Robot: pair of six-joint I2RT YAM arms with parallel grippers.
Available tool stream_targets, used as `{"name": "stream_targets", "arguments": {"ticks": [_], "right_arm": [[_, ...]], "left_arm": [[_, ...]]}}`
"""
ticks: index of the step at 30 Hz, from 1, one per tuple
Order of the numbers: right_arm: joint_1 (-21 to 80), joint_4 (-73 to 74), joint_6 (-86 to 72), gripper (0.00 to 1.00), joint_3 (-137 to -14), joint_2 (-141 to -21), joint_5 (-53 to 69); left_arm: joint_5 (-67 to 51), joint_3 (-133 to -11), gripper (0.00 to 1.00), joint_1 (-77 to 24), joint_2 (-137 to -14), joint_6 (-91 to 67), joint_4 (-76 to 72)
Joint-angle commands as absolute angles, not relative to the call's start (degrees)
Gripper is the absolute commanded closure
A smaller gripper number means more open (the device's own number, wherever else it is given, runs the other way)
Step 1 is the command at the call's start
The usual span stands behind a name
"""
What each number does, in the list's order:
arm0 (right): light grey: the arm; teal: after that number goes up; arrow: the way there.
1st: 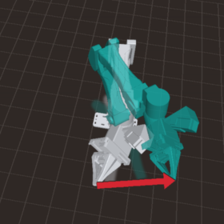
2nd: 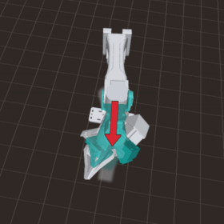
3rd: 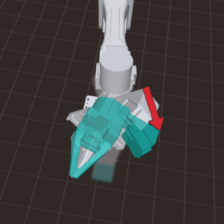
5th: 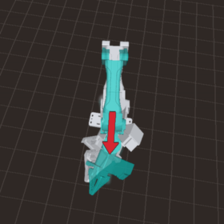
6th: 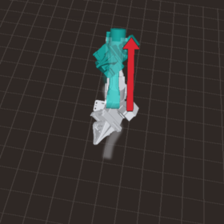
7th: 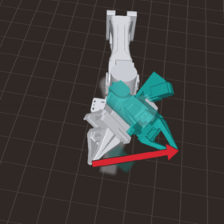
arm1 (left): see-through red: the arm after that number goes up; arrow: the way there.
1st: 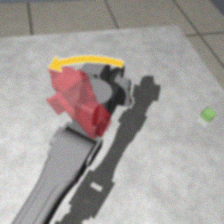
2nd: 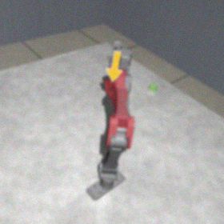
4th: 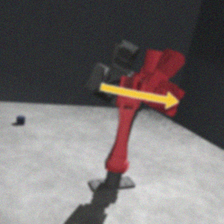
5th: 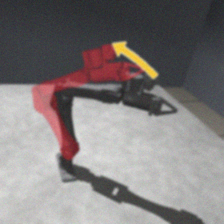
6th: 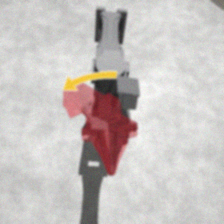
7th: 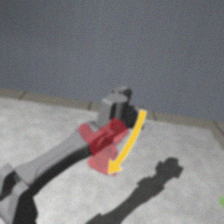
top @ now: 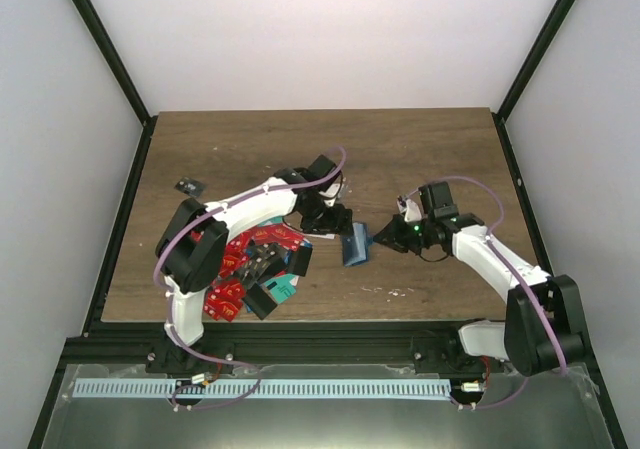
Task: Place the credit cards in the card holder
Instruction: Open the card holder at the center of the board.
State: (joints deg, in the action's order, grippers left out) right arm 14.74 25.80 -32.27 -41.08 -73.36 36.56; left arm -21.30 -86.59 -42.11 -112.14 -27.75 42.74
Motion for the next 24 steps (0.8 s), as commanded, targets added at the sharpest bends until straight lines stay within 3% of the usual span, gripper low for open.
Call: {"name": "stream_targets", "arguments": {"ticks": [1, 7, 17, 20, 24], "right_arm": [[14.7, 28.6, -30.9, 0.99, -43.0, -70.5, 37.8], [14.7, 29.2, -30.8, 0.99, -43.3, -68.9, 39.5], [14.6, 29.6, -30.3, 0.99, -42.3, -69.3, 38.1], [14.6, 29.8, -30.2, 0.99, -42.3, -69.0, 37.1], [14.6, 31.6, -29.7, 0.99, -43.4, -70.8, 33.2]], "left_arm": [[-14.3, -85.0, 0.13, -42.6, -109.9, -26.9, 43.6], [-15.0, -84.7, 0.08, -43.2, -106.8, -25.1, 43.2], [-19.1, -80.1, 0.12, -44.5, -106.2, -26.5, 38.6], [-17.9, -80.0, 0.19, -44.8, -108.0, -25.9, 39.0], [-13.9, -80.0, 0.43, -44.8, -110.2, -25.8, 40.1]]}}
